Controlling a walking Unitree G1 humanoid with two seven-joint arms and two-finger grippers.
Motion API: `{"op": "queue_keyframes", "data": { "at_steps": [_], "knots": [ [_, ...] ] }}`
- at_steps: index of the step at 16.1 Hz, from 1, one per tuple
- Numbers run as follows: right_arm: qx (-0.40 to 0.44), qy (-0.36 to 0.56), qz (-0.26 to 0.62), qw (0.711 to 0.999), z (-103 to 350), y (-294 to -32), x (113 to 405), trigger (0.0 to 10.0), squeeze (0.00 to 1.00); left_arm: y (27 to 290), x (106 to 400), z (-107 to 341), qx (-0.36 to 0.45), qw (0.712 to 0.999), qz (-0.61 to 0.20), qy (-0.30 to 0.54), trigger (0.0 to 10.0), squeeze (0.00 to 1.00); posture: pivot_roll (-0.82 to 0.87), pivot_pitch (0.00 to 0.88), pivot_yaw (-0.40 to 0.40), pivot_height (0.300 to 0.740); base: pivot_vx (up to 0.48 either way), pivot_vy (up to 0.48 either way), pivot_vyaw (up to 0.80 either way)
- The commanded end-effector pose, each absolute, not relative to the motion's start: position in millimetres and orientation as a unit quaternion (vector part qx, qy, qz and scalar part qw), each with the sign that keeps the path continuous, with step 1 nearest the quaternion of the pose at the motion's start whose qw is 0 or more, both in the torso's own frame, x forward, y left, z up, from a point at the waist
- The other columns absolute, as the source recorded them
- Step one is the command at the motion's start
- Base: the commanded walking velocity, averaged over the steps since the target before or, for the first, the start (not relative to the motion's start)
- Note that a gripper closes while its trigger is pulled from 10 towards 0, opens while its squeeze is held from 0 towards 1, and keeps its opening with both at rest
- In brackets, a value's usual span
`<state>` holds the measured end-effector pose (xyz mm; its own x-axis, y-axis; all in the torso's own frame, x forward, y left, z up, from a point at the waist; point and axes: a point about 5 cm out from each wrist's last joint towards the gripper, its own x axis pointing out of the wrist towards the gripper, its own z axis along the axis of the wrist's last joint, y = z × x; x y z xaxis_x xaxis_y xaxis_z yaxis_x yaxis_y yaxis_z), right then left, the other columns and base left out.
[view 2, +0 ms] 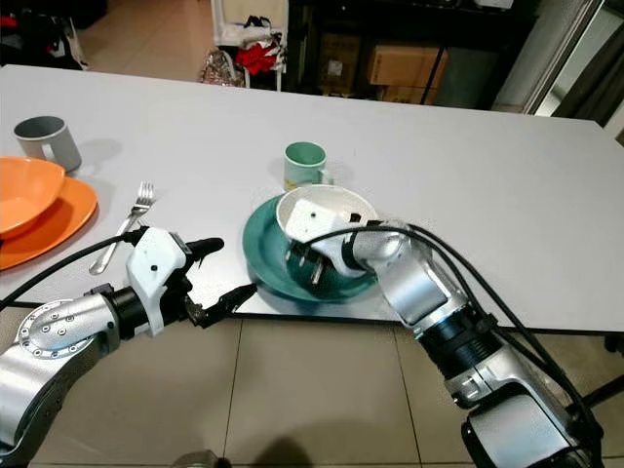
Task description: Setting the table
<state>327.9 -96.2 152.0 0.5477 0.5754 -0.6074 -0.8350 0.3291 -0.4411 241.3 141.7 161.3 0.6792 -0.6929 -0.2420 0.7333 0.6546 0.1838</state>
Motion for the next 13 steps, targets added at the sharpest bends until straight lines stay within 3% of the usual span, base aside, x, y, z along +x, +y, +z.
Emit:
{"op": "queue_keyframes", "data": {
  "at_steps": [1, 2, 3, 4, 10, 13],
  "knots": [
    [-0.386, 0.162, 0.438, 0.796, 154.8, -95.1, 329.0, 1.4, 0.00, 141.2, 240.4, 164.5, 0.138, 0.905, -0.395, 0.071, 10.0, 0.00, 0.10, 0.000, -0.064, 0.740, 0.000, 0.000, 0.00],
    [-0.392, 0.162, 0.442, 0.791, 149.0, -92.7, 327.4, 10.0, 0.00, 141.3, 240.6, 164.7, 0.139, 0.905, -0.395, 0.071, 10.0, 0.00, 0.10, 0.000, -0.065, 0.740, 0.000, 0.000, 0.00],
    [-0.383, 0.165, 0.445, 0.793, 145.9, -91.7, 326.7, 10.0, 0.67, 141.1, 240.8, 164.9, 0.139, 0.906, -0.395, 0.070, 10.0, 0.00, 0.10, 0.000, -0.066, 0.740, 0.000, 0.000, 0.00],
    [-0.377, 0.160, 0.445, 0.796, 144.3, -91.2, 326.9, 10.0, 1.00, 141.0, 241.2, 165.0, 0.140, 0.906, -0.394, 0.069, 10.0, 0.00, 0.10, 0.000, -0.065, 0.740, 0.000, 0.000, 0.00],
    [-0.386, 0.118, 0.449, 0.797, 182.3, -103.6, 316.1, 10.0, 1.00, 142.6, 246.0, 169.1, 0.139, 0.910, -0.385, 0.060, 10.0, 0.01, 0.09, 0.000, -0.054, 0.740, 0.000, 0.000, 0.00],
    [-0.363, 0.087, 0.440, 0.817, 216.6, -118.1, 301.8, 10.0, 1.00, 142.7, 249.6, 173.1, 0.121, 0.920, -0.370, 0.046, 10.0, 0.00, 0.08, 0.000, -0.055, 0.740, 0.000, 0.000, 0.00]
  ]
}}
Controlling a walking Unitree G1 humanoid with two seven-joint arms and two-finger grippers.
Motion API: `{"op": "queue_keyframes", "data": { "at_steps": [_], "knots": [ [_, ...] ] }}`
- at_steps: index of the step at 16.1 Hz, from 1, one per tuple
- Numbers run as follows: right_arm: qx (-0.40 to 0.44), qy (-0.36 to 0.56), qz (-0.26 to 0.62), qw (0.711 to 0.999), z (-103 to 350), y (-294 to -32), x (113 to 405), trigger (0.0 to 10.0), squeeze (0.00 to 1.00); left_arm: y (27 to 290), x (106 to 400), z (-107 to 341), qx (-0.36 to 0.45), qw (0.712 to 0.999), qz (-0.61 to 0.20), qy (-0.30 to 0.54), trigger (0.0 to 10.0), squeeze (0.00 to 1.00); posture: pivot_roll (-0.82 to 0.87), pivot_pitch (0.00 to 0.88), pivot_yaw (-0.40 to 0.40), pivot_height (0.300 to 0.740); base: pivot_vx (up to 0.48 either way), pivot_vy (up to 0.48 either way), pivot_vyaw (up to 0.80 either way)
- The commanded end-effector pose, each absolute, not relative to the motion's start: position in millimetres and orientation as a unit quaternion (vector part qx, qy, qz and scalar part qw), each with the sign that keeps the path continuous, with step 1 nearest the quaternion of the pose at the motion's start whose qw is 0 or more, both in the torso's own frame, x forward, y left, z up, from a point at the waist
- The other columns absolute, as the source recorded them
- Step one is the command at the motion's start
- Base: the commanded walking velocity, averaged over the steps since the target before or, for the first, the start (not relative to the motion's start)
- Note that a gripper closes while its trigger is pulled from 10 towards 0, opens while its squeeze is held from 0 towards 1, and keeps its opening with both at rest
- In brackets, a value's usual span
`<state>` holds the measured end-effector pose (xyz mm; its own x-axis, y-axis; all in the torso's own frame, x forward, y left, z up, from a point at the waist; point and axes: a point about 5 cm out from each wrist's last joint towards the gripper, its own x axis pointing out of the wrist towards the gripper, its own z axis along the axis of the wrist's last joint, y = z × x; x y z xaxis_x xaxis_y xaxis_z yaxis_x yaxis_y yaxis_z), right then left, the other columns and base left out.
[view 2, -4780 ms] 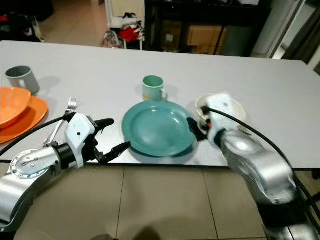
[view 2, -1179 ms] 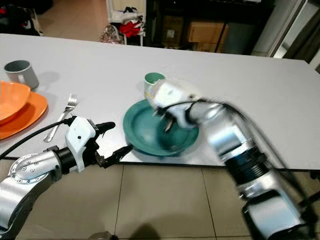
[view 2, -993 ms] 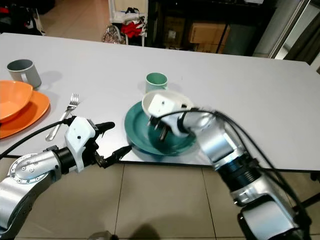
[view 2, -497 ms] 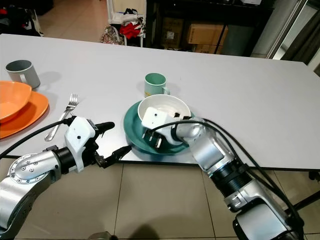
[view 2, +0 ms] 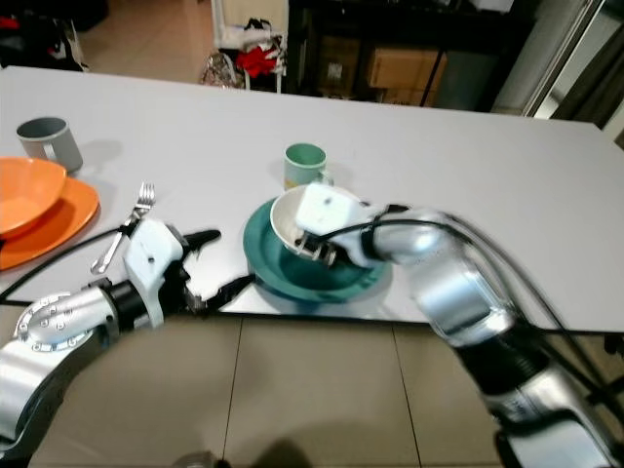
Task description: Setting the table
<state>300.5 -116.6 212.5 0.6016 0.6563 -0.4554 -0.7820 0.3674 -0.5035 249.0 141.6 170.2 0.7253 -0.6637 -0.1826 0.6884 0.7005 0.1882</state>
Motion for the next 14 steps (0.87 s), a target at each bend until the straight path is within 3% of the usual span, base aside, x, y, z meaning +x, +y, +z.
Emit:
{"op": "queue_keyframes", "data": {
  "at_steps": [1, 2, 3, 5, 9, 10, 11, 12, 14],
  "knots": [
    [-0.322, 0.061, 0.407, 0.853, 233.2, -128.3, 294.6, 10.0, 1.00, 144.1, 253.8, 174.1, 0.116, 0.932, -0.340, 0.040, 10.0, 0.00, 0.08, 0.000, -0.054, 0.740, 0.000, 0.000, 0.00],
    [-0.307, 0.042, 0.386, 0.869, 238.9, -133.5, 290.0, 10.0, 1.00, 144.1, 256.5, 174.8, 0.106, 0.942, -0.318, 0.033, 10.0, 0.00, 0.07, 0.000, -0.050, 0.740, 0.000, 0.000, 0.00],
    [-0.239, -0.009, 0.342, 0.909, 241.0, -136.6, 280.6, 10.0, 1.00, 142.5, 263.3, 176.8, 0.093, 0.961, -0.259, 0.013, 10.0, 0.00, 0.06, 0.000, -0.047, 0.740, 0.000, 0.000, 0.00],
    [-0.193, -0.028, 0.243, 0.950, 229.6, -152.2, 267.5, 10.0, 1.00, 138.3, 268.4, 178.8, 0.095, 0.971, -0.217, -0.005, 10.0, 0.01, 0.06, 0.000, -0.048, 0.740, 0.000, 0.000, 0.00],
    [-0.070, -0.017, 0.077, 0.994, 190.6, -183.2, 222.5, 10.0, 1.00, 136.4, 274.5, 178.0, 0.083, 0.982, -0.168, -0.013, 10.0, 0.00, 0.04, 0.000, -0.036, 0.740, 0.000, -0.341, 0.00],
    [-0.049, -0.016, 0.059, 0.997, 185.9, -185.6, 220.2, 10.0, 0.73, 136.0, 275.2, 177.6, 0.083, 0.983, -0.166, -0.012, 10.0, 0.01, 0.02, 0.000, -0.026, 0.740, 0.000, -0.480, 0.00],
    [-0.012, -0.019, 0.031, 0.999, 180.5, -187.8, 218.0, 10.0, 0.58, 135.1, 276.2, 177.1, 0.086, 0.983, -0.161, -0.013, 10.0, 0.00, 0.02, 0.000, -0.030, 0.740, 0.000, -0.480, 0.00],
    [0.003, -0.013, 0.022, 1.000, 177.3, -186.6, 217.1, 10.0, 0.00, 134.7, 276.3, 176.7, 0.089, 0.983, -0.157, -0.015, 10.0, 0.01, 0.02, 0.000, -0.037, 0.740, 0.000, -0.480, 0.00],
    [0.016, -0.003, 0.023, 1.000, 172.8, -178.4, 218.8, 10.0, 0.00, 135.5, 275.4, 175.6, 0.083, 0.986, -0.145, -0.013, 10.0, 0.02, 0.03, 0.000, -0.040, 0.740, 0.000, -0.480, 0.00]
  ]
}}
